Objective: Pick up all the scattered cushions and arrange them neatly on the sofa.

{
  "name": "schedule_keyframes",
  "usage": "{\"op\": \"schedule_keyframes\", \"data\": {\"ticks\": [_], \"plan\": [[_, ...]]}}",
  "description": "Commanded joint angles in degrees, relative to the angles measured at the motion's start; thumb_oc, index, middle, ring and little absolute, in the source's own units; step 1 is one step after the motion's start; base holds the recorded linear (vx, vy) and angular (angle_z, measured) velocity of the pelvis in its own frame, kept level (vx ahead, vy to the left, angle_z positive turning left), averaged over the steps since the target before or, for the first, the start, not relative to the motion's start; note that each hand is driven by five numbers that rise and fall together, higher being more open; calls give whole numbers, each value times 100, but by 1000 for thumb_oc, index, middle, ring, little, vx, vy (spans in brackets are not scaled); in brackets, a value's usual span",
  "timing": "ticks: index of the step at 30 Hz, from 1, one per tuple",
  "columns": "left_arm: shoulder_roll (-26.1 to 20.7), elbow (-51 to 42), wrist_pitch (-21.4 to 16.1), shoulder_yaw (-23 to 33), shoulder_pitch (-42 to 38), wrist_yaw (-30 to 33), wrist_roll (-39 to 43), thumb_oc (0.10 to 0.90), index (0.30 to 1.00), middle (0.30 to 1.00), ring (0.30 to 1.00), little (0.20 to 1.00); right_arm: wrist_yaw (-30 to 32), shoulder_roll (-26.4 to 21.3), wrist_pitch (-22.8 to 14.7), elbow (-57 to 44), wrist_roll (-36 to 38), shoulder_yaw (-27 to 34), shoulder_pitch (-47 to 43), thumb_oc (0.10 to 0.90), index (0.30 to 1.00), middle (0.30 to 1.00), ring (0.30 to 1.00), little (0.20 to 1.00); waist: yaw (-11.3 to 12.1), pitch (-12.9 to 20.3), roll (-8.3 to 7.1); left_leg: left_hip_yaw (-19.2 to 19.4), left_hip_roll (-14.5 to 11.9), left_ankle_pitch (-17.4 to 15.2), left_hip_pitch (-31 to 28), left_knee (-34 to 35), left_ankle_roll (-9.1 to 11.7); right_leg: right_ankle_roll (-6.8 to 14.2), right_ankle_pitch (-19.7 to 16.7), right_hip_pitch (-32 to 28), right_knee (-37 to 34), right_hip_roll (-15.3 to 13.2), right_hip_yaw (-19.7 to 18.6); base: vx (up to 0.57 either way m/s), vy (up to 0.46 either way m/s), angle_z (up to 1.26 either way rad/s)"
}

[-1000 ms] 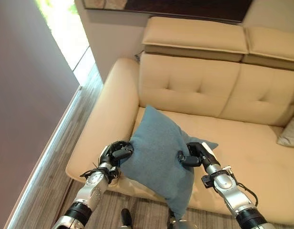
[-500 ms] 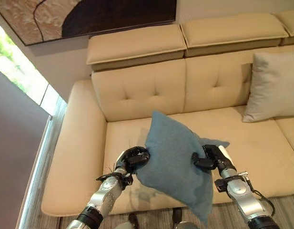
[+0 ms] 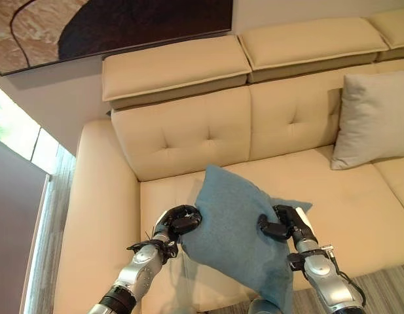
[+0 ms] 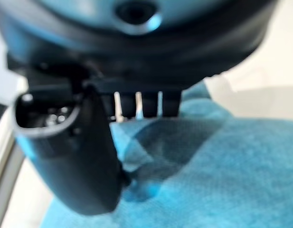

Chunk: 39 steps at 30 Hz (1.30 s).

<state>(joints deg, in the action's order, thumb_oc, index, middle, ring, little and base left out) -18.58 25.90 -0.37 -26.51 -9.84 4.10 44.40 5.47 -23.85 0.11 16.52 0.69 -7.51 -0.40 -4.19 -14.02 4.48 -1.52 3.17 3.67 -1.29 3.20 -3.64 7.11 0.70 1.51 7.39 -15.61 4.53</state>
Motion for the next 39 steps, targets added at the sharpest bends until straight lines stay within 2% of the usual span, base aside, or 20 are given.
{"op": "schedule_keyframes", "data": {"ticks": [1,2,4,5,7,10,11,12,14,15,16,17,19,21,27,29,31,32,36,39], "plan": [[781,-884,-506,-373,-538,-666,19,400,300,300,300,300,-188,361,-841,-1195,66,-423,-388,400,300,300,300,300,-191,520,-14,84,-266,-791,166,-452,196,230,45,93,403,143,-659,35,-292,63],[774,-866,-502,-376,-538,-658,36,400,300,300,300,300,-190,369,-844,-1174,109,-419,-344,400,300,300,300,300,-206,538,-70,6,-283,-793,192,-481,228,248,191,-13,253,279,-842,58,-314,66],[694,-936,-486,-355,-443,-631,40,400,300,300,300,300,-186,365,-839,-1145,173,-450,-278,400,300,300,300,300,-83,633,-144,-157,-413,-765,247,-522,358,201,582,-246,43,424,-634,51,-377,50],[692,-939,-485,-356,-440,-630,40,400,300,300,300,300,-186,366,-841,-1143,173,-451,-278,400,300,300,300,300,-93,634,-144,-167,-414,-765,249,-524,361,198,585,-250,45,425,-623,-18,-272,19],[637,-1146,-474,-384,-382,-565,139,400,300,300,300,300,-213,277,-876,-1192,272,-508,-293,400,300,300,300,300,-24,613,-146,-397,-687,-572,362,-492,561,-5,843,-299,56,690,-409,-28,-367,30],[613,-1177,-464,-385,-386,-526,179,400,300,300,300,300,-188,230,-904,-1183,325,-517,-339,400,300,300,300,300,-11,584,-144,-485,-799,-460,418,-461,664,-88,918,-335,39,799,-276,-43,-269,27],[583,-1296,-477,-414,-406,-493,217,400,300,300,300,300,-148,158,-932,-1155,394,-513,-401,400,300,300,300,300,26,526,-134,-605,-975,-215,544,-349,838,-202,1013,-331,18,954,-64,-66,-188,27],[583,-1297,-476,-413,-407,-491,218,400,300,300,300,300,-148,158,-935,-1150,395,-515,-405,400,300,300,300,300,11,527,-129,-621,-978,-206,547,-339,843,-206,1014,-332,18,959,-48,-129,-260,50],[621,-1309,-512,-430,-475,-405,304,400,300,300,300,300,-29,59,-951,-1085,424,-531,-561,400,300,300,300,300,28,381,-148,-692,-1095,102,837,-352,987,-301,1067,-243,78,1031,173,-194,-153,53],[641,-1320,-534,-419,-519,-392,333,400,300,300,300,300,-2,27,-943,-1076,420,-533,-622,400,300,300,300,300,26,337,-193,-612,-1080,52,918,-412,928,-324,1052,-184,96,1026,231,-353,-179,40],[717,-1248,-557,-357,-618,-368,354,400,300,300,300,300,33,-33,-952,-1079,410,-550,-723,400,300,300,300,300,-49,351,-312,-111,-1033,-413,858,-866,759,-341,964,-32,115,934,391,-341,-162,56],[760,-1206,-558,-342,-659,-369,360,400,300,300,300,300,54,-38,-967,-1089,431,-546,-733,400,300,300,300,300,-72,398,-354,88,-980,-730,745,-1142,706,-348,899,17,91,882,462,-314,-132,70],[815,-1222,-544,-405,-690,-368,378,400,300,300,300,300,48,-27,-939,-1154,474,-490,-705,400,300,300,300,300,-139,523,-316,500,-876,-1226,233,-1286,659,-368,894,4,30,828,621,-159,-9,56],[875,-1188,-496,-455,-693,-339,362,400,300,300,300,300,58,3,-902,-1185,469,-426,-652,400,300,300,300,300,-263,650,-182,726,-856,-1236,6,-970,581,-338,893,13,103,832,777,-47,95,25],[878,-1109,-432,-466,-652,-297,311,400,300,300,300,300,83,172,-774,-1147,402,-401,-578,400,300,300,300,300,-322,768,-101,499,-574,-1245,-130,-702,407,-249,843,-14,450,651,823,-5,112,42],[867,-1092,-400,-459,-674,-309,290,400,300,300,300,300,98,187,-763,-1189,348,-355,-542,400,300,300,300,300,-371,728,-83,405,-507,-1248,-139,-714,340,-157,794,87,784,608,640,-14,90,24],[841,-1023,-413,-474,-735,-324,105,400,300,300,300,300,150,207,-777,-1237,276,-299,-584,400,300,300,300,300,-494,628,-96,310,-433,-1264,-126,-791,263,31,563,374,1171,644,-21,-35,50,25],[822,-941,-429,-445,-758,-362,2,400,300,300,300,300,165,212,-783,-1212,248,-277,-623,400,300,300,300,300,-475,643,-103,333,-412,-1290,-129,-797,268,-1,676,319,968,670,-160,7,15,23],[693,-682,-370,-362,-946,-434,-627,400,300,300,300,300,245,100,-808,-1041,26,-162,-807,400,300,300,300,300,-340,821,-75,349,-427,-1278,-164,-747,328,-89,764,-31,282,656,37,115,-37,10],[628,-451,-389,-348,-1498,-336,-1031,400,300,300,300,300,465,-201,-805,-920,-285,-147,-1493,400,300,300,300,300,-288,796,-58,338,-435,-1236,-102,-697,373,-100,723,-87,57,658,144,64,-47,12]]}}
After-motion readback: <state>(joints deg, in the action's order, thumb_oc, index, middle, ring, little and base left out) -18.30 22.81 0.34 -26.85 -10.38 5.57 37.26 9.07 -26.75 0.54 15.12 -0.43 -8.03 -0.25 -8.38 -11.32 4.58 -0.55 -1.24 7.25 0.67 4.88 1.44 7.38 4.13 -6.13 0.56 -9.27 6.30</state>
